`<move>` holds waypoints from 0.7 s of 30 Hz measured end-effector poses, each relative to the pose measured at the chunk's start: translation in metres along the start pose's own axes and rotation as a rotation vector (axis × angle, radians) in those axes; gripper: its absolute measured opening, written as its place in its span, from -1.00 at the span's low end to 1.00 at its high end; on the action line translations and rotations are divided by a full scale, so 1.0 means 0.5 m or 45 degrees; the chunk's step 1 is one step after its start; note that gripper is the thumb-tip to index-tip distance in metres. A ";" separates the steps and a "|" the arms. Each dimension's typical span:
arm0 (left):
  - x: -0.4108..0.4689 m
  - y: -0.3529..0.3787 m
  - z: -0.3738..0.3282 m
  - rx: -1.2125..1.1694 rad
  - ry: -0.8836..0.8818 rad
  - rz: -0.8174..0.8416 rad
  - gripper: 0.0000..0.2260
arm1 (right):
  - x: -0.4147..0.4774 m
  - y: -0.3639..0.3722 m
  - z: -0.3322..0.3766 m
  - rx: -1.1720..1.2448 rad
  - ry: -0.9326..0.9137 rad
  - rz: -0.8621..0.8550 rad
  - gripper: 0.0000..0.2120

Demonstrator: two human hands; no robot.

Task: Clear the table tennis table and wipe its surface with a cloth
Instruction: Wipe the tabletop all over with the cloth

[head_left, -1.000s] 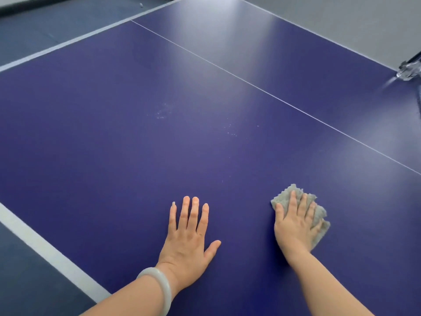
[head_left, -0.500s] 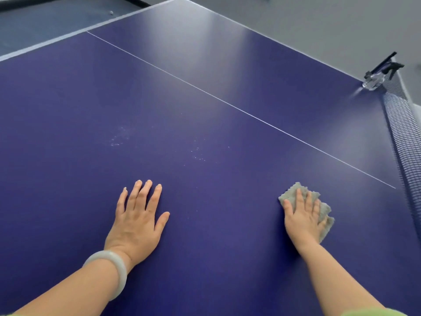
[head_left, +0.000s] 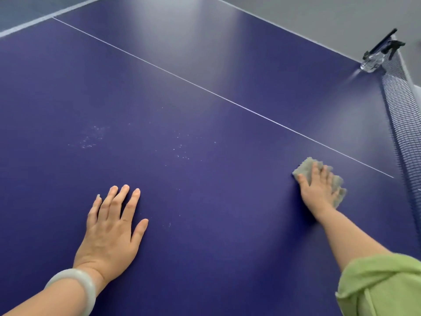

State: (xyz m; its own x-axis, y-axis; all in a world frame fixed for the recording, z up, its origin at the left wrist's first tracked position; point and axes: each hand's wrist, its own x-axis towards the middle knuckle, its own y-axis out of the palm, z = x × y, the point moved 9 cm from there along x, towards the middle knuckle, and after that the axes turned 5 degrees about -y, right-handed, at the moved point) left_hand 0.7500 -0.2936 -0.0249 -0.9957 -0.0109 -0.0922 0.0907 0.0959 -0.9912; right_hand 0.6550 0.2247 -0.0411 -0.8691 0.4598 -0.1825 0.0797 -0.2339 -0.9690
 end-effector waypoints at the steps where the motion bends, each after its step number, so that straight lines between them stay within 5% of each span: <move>1: 0.001 0.000 0.000 0.005 -0.003 0.004 -0.37 | 0.022 -0.002 0.008 0.038 0.077 0.013 -0.36; 5: -0.001 0.001 0.001 0.023 -0.029 0.022 -0.35 | 0.036 0.036 0.224 0.063 -0.072 0.095 -0.40; 8: -0.005 0.001 0.005 0.031 -0.051 0.028 -0.35 | -0.095 0.094 0.446 0.006 -0.638 0.141 -0.41; 11: -0.004 0.003 0.010 0.036 -0.047 0.033 -0.36 | -0.226 0.129 0.488 -0.121 -1.097 0.185 -0.41; 13: -0.005 0.004 0.009 0.037 -0.038 0.036 -0.37 | -0.176 0.106 0.423 -0.117 -1.008 0.136 -0.44; 17: -0.006 0.002 0.010 0.035 -0.027 0.034 -0.39 | 0.001 0.039 0.271 0.100 -0.308 0.060 -0.46; 21: -0.004 0.002 0.011 0.033 -0.021 0.044 -0.40 | 0.088 0.033 0.338 0.127 -0.060 0.049 -0.41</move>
State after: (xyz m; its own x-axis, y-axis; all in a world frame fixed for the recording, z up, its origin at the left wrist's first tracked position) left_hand 0.7524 -0.2989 -0.0265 -0.9915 -0.0245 -0.1274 0.1254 0.0706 -0.9896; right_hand 0.5357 0.0961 -0.0369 -0.8886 0.4083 -0.2089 0.0667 -0.3356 -0.9397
